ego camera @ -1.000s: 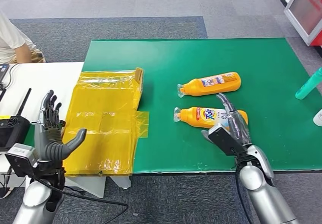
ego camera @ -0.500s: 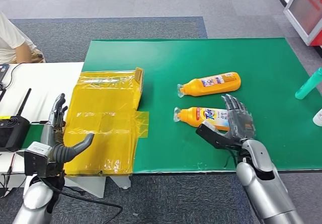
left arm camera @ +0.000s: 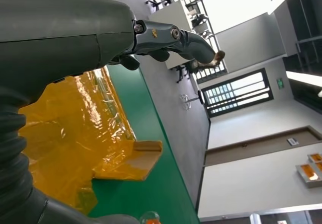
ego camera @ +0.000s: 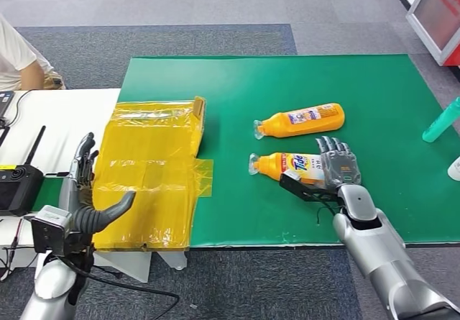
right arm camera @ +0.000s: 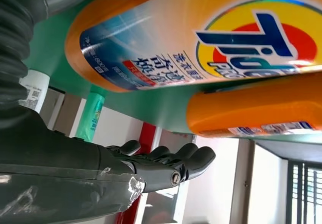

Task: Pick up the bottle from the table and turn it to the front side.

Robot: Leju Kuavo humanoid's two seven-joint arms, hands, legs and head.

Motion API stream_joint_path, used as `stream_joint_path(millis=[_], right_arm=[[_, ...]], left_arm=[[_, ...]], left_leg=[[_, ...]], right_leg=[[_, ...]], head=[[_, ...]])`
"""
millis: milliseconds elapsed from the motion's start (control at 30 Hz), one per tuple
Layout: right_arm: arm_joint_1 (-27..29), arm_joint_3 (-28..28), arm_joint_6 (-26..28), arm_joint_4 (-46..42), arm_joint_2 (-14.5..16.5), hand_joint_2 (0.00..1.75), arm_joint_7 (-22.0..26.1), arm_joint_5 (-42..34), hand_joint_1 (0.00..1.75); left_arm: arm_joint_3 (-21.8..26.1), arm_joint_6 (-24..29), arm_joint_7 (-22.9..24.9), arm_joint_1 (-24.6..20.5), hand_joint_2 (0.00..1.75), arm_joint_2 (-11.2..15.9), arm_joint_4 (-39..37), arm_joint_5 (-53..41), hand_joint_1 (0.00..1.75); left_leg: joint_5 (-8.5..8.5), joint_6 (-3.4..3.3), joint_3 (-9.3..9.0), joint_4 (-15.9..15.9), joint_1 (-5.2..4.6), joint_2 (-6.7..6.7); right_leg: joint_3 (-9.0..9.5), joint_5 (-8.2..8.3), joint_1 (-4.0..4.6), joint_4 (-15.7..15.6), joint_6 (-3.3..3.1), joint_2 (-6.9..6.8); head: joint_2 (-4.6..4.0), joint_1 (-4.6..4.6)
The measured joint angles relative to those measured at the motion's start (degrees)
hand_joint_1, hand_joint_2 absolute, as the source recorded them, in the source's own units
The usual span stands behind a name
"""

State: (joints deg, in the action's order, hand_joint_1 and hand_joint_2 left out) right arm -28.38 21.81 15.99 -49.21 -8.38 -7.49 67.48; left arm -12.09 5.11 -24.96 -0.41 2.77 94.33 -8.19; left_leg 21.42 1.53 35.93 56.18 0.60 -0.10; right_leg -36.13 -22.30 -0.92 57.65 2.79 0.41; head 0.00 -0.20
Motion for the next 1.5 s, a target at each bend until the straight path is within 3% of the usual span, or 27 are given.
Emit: stream_joint_path(millis=[200,433,600,1000,1167,1200,1300,1333,1500], right_arm=[[-5.6,2.1,-1.4,8.3,0.4,1.75,-2.3,4.1,0.00],[-11.8,4.5,-14.0,15.6,0.7,1.75,-5.2,5.9,0.00],[-15.0,6.3,-18.9,19.4,0.8,1.75,-3.5,6.1,0.00],[-16.9,8.2,-20.0,22.4,1.1,1.75,-2.9,6.1,0.00],[-18.0,9.3,-20.5,23.2,1.4,1.75,-0.4,6.4,0.00],[-18.4,9.6,-20.5,23.4,1.5,1.75,0.2,6.3,0.21],[-19.3,10.4,-20.3,23.8,1.9,1.75,2.1,5.4,1.52],[-19.5,10.6,-20.1,23.9,2.1,1.75,2.7,4.9,1.75],[-19.8,11.1,-19.2,24.4,2.4,1.75,5.3,2.2,1.75]], left_arm=[[0.1,-0.2,-0.9,0.2,1.75,0.0,0.1,0.9,0.00],[1.3,-0.3,-1.8,0.6,1.75,0.0,1.8,1.8,0.00],[2.6,-1.2,-3.1,0.8,1.75,0.0,2.7,2.8,0.00],[3.1,-1.3,-3.6,0.9,1.75,0.0,2.9,2.9,0.00],[3.3,-1.9,-4.3,0.9,1.75,0.0,2.9,3.5,0.00],[3.3,-2.0,-4.4,0.9,1.75,0.0,2.9,3.7,0.00],[3.3,-2.1,-4.9,0.9,1.75,0.0,2.9,4.1,0.00],[3.3,-2.1,-5.0,0.9,1.75,0.0,2.9,4.2,0.00],[3.4,-2.1,-5.4,1.1,1.75,0.0,2.9,4.7,0.00]], left_leg=[[-0.01,0.01,0.00,0.0,0.00,0.00],[-0.02,0.01,0.00,0.0,0.00,0.00],[-0.02,0.01,0.00,0.0,0.00,0.00],[-0.02,0.01,0.00,0.0,0.00,-0.01],[-0.02,0.01,0.00,0.0,0.00,0.00],[-0.02,0.01,0.00,0.0,0.00,0.00],[-0.03,0.01,0.00,0.0,0.00,0.00],[-0.03,0.01,0.00,0.0,0.00,0.00],[-0.02,0.01,0.00,0.0,0.00,0.00]], right_leg=[[0.00,0.02,0.00,0.0,0.00,0.00],[0.00,0.02,0.00,0.0,0.00,0.00],[-0.01,0.02,0.00,0.0,0.00,0.00],[0.00,0.02,0.00,0.0,0.01,0.00],[-0.01,0.02,0.00,0.0,0.00,0.01],[-0.01,0.02,0.00,0.0,0.00,0.01],[-0.01,0.02,0.01,0.0,0.00,0.00],[-0.01,0.02,0.01,0.0,0.00,0.00],[0.00,0.02,0.00,0.0,0.00,0.00]], head=[[0.00,-0.01],[0.00,-0.02],[0.00,-0.01],[0.00,-0.01],[0.00,-0.02],[0.00,-0.02],[0.00,-0.01],[0.00,-0.01],[0.00,-0.01]])
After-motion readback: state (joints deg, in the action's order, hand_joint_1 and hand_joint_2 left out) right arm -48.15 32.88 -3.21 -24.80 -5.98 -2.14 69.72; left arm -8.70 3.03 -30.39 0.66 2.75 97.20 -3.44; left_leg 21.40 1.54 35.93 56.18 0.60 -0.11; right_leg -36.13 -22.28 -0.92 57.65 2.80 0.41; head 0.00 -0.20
